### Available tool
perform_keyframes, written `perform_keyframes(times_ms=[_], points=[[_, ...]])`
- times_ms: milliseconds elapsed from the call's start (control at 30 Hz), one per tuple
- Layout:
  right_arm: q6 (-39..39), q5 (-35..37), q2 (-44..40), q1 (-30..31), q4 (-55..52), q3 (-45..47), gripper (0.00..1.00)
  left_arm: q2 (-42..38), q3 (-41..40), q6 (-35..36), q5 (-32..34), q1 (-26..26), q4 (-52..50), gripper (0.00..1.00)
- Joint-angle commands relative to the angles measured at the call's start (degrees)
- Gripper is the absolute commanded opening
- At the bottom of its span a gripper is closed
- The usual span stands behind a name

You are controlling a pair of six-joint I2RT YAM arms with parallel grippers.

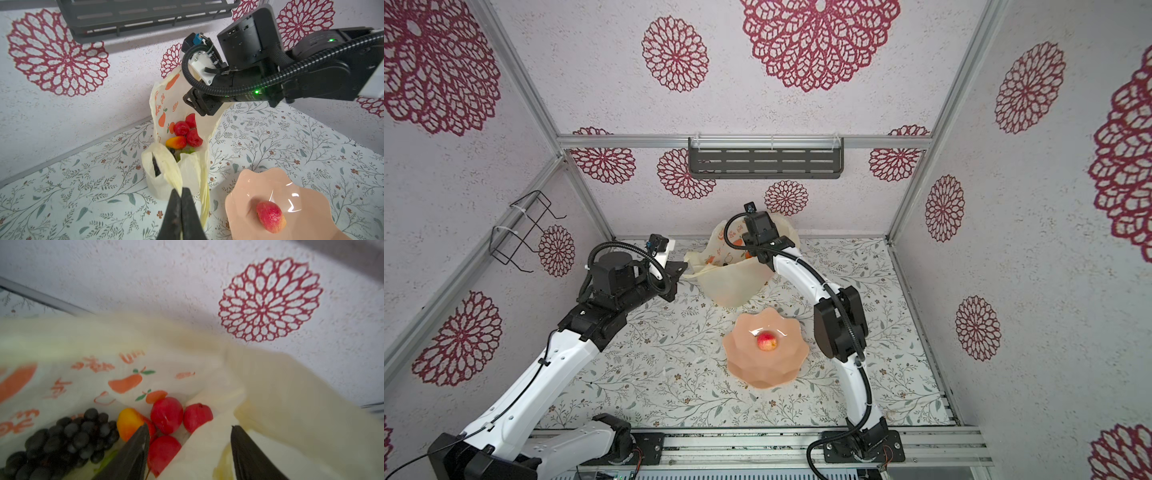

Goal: Take fruits out of the plastic bag
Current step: Adjust the plastic bag at the center of the board.

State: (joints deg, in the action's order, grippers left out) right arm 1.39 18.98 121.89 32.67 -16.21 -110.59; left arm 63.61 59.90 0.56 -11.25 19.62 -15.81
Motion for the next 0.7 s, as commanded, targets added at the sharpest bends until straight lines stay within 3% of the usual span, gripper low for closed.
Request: perform_keyframes(times_ms=[0,67,167,667], points=[[-0.2,-13.6,-5.6,-0.1,6.2,5.4,0.68,-1.3,-1.1,-0.9,-1.0,-0.2,-1.2,0.01],[-0.2,-23.3,-5.4,0.0,4.8,6.1,0.71,-2.0,-2.4,-0.8,-3.3,-0.3,-1.4,0.02],[-0.9,-30.0,-3.7,0.5,1.1,5.5,0.75,-3.6,-4.7,-1.3,-5.3,0.0,-0.5,0.04],[0.6,-31.6,1.1,3.6,1.4,10.1,0.86,-8.6,-11.4,-4.2,-6.0,0.3,-1.9,0.07]])
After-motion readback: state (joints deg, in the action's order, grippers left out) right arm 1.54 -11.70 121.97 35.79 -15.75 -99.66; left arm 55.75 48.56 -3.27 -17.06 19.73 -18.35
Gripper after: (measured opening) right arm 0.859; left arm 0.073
